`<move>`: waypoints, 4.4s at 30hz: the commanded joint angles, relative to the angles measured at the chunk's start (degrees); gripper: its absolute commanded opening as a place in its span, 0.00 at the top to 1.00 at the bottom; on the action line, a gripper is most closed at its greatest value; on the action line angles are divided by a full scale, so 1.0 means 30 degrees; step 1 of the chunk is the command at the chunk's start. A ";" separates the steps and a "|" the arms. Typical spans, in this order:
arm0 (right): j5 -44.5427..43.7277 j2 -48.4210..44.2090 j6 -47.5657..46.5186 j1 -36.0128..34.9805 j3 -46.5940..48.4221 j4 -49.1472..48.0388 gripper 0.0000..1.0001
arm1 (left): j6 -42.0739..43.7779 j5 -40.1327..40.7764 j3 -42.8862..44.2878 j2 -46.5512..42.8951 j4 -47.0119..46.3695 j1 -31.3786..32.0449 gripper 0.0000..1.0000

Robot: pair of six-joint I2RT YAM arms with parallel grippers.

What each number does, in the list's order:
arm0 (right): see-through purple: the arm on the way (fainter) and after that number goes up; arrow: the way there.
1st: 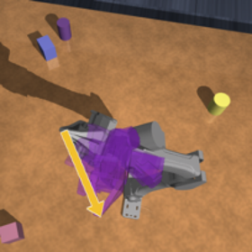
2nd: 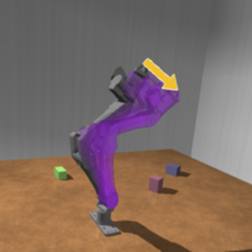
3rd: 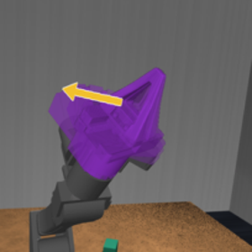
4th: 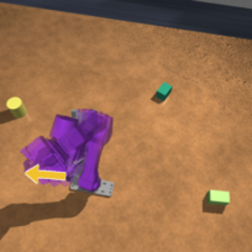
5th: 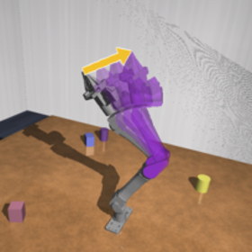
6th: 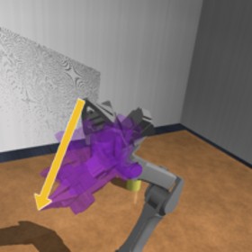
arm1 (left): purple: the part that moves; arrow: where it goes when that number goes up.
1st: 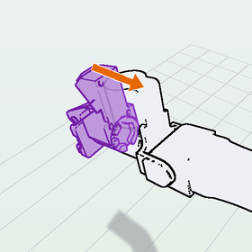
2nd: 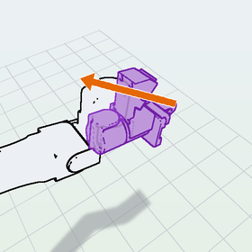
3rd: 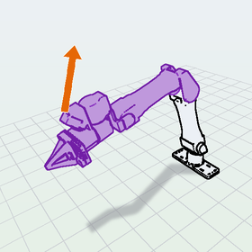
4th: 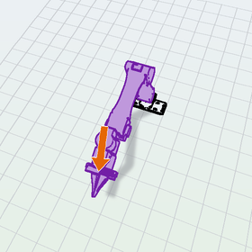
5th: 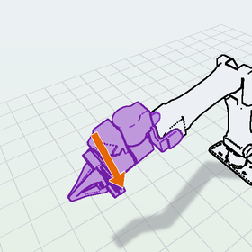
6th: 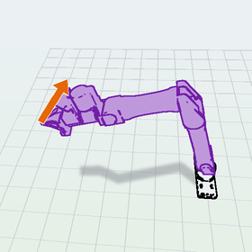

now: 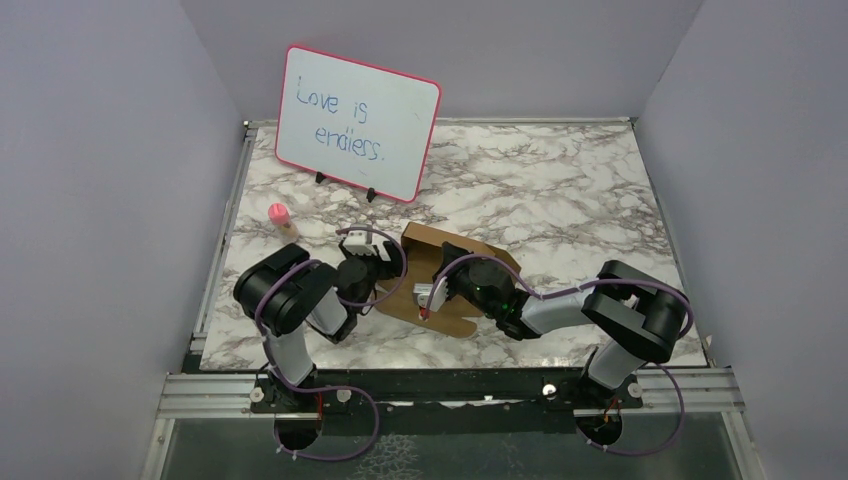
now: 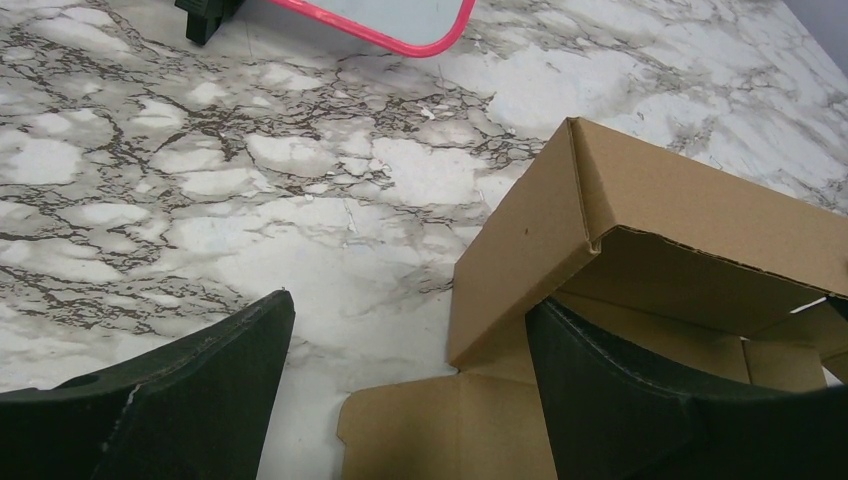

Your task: Fold the paper box

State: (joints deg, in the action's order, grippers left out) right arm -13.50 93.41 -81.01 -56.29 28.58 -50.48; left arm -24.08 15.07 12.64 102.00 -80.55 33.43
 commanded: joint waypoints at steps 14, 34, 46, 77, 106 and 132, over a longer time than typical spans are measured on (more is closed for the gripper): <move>-0.0021 -0.0252 0.0322 0.0049 0.0139 0.0753 0.99 | -0.1390 0.0769 0.2325 0.3304 -0.2465 -0.0064 0.23; 0.0010 -0.0314 0.0411 0.0045 0.0115 0.0716 0.99 | -0.2781 0.6239 0.2084 0.2474 -0.1021 0.0634 0.54; 0.0497 -0.0601 0.0974 0.0044 0.0251 0.1579 0.99 | -0.2510 0.4345 0.2157 0.2301 -0.4003 0.0723 0.40; 0.0797 -0.0814 0.1472 0.0043 0.0603 0.2763 0.99 | 0.1538 -0.0467 0.1879 0.2543 -0.7287 0.0546 0.26; 0.1541 -0.0729 0.2025 0.0015 0.0801 0.3631 0.99 | -0.0709 0.8712 0.2846 0.2271 -0.5726 0.1532 0.68; 0.3258 0.0732 0.5807 -0.0162 0.4140 0.9908 0.99 | -0.4747 0.9854 0.2767 0.0402 -0.3684 0.2143 0.66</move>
State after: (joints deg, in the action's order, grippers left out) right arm -7.40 92.92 -68.66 -56.25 42.04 -31.68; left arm -31.51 42.81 21.76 107.24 -83.72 40.45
